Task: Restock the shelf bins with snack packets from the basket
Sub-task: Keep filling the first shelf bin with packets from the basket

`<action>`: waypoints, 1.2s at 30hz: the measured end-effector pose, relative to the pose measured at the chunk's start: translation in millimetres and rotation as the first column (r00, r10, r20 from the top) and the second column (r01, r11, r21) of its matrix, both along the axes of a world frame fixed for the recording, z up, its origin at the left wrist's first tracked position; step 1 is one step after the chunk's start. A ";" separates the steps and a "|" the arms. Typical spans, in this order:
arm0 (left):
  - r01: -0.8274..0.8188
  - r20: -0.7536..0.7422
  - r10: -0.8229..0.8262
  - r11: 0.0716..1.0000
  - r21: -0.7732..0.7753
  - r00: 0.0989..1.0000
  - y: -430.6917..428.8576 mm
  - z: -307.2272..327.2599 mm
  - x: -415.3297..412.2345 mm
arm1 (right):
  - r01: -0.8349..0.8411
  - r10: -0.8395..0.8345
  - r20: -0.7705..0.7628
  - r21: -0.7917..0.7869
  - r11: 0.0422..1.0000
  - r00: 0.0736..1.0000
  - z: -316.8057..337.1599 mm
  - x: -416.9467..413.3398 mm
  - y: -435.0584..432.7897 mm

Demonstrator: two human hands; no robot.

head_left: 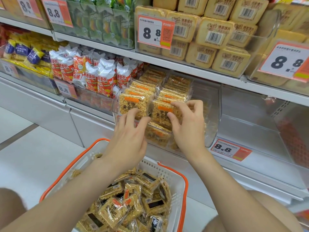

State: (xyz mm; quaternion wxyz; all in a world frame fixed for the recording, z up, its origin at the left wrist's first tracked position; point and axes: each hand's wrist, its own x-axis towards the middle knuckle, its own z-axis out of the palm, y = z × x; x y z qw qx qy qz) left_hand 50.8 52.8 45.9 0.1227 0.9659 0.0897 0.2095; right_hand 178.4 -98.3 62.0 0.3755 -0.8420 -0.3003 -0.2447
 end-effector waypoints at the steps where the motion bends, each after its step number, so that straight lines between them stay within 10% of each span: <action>1: -0.013 0.009 0.013 1.000 -0.015 1.000 0.5 0.5 1.5 | -0.007 0.007 0.011 -0.005 1.000 1.000 0.0 -0.1 2.0; 6: -0.018 0.011 0.018 1.000 -0.018 1.000 2.8 -0.4 6.5 | 0.182 -0.181 0.035 -0.027 0.983 0.983 2.5 -0.2 1.5; 10: -0.026 0.008 0.026 1.000 0.003 1.000 2.9 -3.0 8.0 | 0.114 -0.113 -0.252 -0.010 0.993 0.961 3.0 -8.2 6.8; 36: -0.046 0.040 0.050 0.996 -0.082 0.998 1.5 -1.1 10.7 | -0.071 -0.051 -0.442 -0.256 0.964 0.896 12.7 -18.9 19.7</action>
